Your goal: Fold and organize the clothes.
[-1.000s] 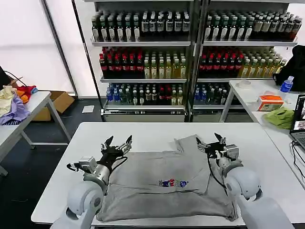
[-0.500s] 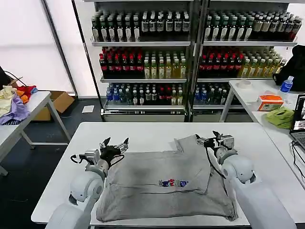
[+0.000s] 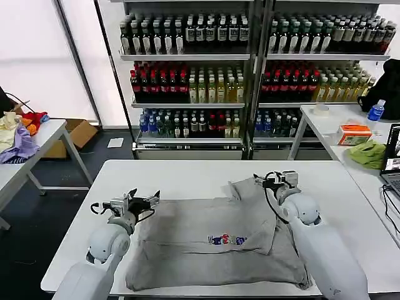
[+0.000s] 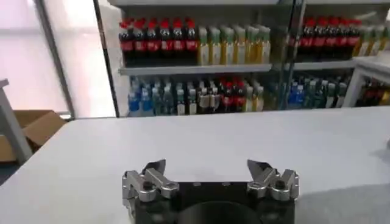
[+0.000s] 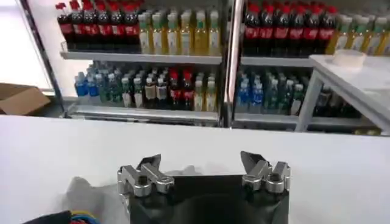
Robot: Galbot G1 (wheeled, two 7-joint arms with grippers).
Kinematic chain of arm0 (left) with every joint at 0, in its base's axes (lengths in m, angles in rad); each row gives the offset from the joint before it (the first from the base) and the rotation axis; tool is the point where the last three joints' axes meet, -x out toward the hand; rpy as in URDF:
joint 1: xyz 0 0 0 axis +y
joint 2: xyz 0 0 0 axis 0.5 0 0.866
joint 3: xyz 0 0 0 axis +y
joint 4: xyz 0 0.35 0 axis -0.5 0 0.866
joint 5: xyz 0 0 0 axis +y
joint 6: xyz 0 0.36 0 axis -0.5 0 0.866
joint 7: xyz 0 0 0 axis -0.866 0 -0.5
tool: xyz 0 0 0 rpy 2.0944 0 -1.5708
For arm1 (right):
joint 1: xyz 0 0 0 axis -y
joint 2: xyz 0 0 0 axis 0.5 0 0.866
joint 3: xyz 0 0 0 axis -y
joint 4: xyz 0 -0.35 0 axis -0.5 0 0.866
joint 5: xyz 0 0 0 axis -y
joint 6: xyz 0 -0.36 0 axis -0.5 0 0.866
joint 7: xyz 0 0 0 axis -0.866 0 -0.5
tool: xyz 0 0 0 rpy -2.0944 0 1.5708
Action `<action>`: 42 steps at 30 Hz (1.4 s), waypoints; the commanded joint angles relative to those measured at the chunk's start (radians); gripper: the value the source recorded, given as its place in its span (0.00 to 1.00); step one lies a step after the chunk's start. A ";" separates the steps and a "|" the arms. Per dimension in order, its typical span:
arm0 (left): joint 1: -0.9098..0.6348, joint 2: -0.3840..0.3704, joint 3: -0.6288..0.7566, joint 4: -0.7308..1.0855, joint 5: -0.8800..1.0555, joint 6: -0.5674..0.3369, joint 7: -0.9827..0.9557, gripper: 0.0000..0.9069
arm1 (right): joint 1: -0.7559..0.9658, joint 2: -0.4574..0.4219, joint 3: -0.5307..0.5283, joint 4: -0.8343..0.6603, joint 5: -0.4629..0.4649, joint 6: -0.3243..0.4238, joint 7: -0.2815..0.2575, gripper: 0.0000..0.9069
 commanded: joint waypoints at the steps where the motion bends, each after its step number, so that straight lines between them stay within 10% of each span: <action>1: -0.005 0.013 0.000 0.045 0.010 0.013 0.012 1.00 | 0.029 0.028 -0.010 -0.055 0.003 -0.002 0.004 1.00; 28: 0.003 -0.008 0.002 0.076 -0.027 0.012 0.024 1.00 | 0.011 0.049 -0.024 -0.087 -0.054 -0.002 0.015 1.00; 30: 0.006 -0.008 0.002 0.081 -0.035 0.012 0.023 0.76 | 0.006 0.048 -0.024 -0.086 -0.061 -0.002 0.016 0.84; 31: 0.009 -0.009 0.001 0.081 -0.038 0.012 0.023 0.49 | 0.005 0.047 -0.024 -0.085 -0.062 -0.002 0.015 0.38; 32: 0.010 -0.009 0.001 0.081 -0.038 0.012 0.023 0.34 | -0.001 0.044 -0.026 -0.080 -0.068 -0.003 0.012 0.23; 37: 0.014 -0.015 0.002 0.091 -0.040 0.013 0.024 0.03 | -0.011 0.036 -0.027 -0.074 -0.071 -0.003 0.017 0.22; 42: 0.025 -0.018 0.001 0.087 -0.042 0.012 0.028 0.01 | -0.024 0.027 -0.024 -0.066 -0.071 -0.003 0.016 0.00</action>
